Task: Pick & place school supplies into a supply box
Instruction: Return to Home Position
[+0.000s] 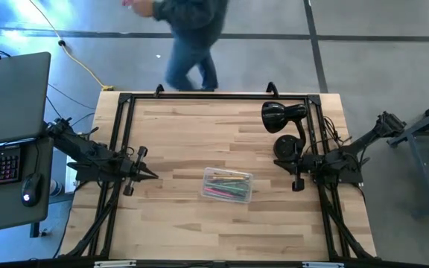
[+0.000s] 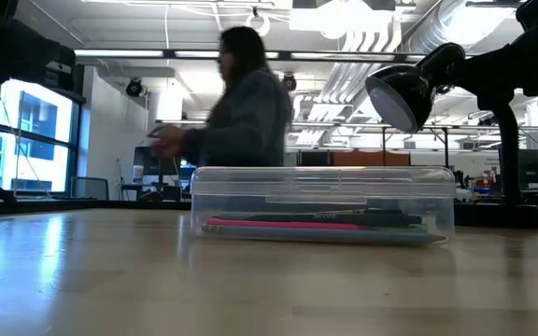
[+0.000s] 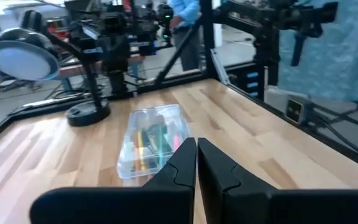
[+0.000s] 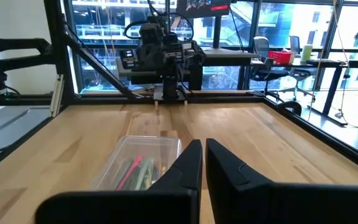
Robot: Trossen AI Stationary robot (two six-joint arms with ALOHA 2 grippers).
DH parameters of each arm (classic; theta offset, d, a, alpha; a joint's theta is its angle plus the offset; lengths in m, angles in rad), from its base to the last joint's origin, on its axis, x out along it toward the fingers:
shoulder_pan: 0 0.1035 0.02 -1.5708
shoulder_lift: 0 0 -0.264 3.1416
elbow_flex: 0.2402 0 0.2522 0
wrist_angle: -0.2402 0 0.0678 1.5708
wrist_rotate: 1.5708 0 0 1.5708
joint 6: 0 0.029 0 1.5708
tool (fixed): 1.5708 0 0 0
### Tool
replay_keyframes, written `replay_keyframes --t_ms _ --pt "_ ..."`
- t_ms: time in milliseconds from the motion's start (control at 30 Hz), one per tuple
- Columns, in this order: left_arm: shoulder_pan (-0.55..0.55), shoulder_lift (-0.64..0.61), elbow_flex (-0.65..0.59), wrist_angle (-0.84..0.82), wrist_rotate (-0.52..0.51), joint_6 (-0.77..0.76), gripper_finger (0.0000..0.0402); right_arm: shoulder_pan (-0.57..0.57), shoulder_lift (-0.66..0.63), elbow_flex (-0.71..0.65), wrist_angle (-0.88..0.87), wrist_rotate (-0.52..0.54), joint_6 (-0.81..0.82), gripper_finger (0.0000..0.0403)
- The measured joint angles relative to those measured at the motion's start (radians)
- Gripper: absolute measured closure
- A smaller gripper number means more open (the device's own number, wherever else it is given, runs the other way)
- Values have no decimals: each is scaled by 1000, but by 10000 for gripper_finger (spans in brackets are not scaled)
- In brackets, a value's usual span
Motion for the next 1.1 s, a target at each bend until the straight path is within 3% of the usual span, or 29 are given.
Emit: replay_keyframes --t_ms 1100 --pt "0 30 0 -5 9 -53 355 0 0 0 0 -1 0 402"
